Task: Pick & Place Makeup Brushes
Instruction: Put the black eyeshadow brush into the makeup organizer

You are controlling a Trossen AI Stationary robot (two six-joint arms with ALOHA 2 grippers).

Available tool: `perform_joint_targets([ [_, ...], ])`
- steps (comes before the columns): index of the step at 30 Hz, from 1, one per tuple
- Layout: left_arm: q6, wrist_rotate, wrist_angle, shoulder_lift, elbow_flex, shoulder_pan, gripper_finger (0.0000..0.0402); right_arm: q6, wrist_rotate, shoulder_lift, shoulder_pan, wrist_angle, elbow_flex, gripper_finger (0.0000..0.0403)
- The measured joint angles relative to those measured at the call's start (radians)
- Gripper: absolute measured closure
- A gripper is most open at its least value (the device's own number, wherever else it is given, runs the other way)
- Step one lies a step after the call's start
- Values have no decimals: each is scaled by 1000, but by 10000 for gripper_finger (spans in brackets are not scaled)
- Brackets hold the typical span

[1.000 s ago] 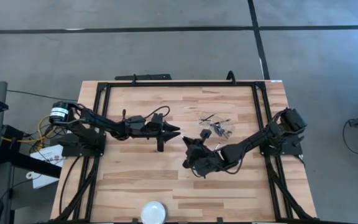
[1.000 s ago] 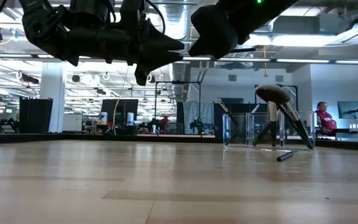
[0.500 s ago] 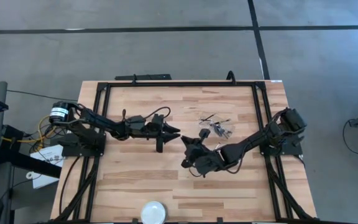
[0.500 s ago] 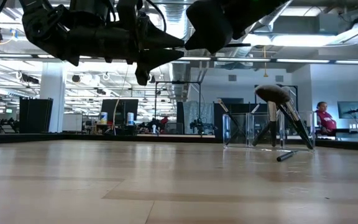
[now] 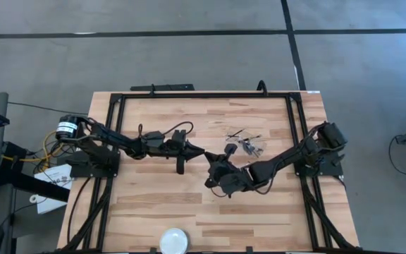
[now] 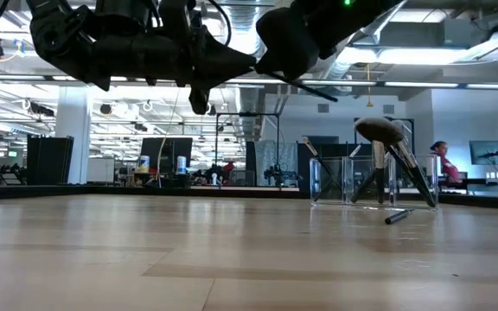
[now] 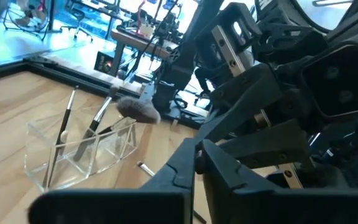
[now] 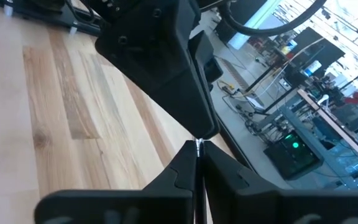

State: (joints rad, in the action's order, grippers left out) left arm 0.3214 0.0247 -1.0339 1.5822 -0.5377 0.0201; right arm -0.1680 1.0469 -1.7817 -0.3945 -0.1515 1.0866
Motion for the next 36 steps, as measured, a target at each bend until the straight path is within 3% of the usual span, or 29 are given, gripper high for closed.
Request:
perform_joint_targets([
  [6,-54,16,-17,2,0,-1,383,-3,32,0,-4,67,2,372],
  [15,-75,24,-9,1,-24,-84,390,-182,136,44,-87,88,0,337],
  [22,-166,27,196,20,-186,-105,390,-150,330,204,-177,183,1,330],
  [26,-215,28,300,96,-302,-103,389,41,353,313,-222,357,1,330],
  [33,-220,23,328,280,-425,-108,389,632,307,426,-254,852,1,330],
  [36,-232,-42,322,308,-432,-106,387,843,263,429,-254,1018,0,330],
])
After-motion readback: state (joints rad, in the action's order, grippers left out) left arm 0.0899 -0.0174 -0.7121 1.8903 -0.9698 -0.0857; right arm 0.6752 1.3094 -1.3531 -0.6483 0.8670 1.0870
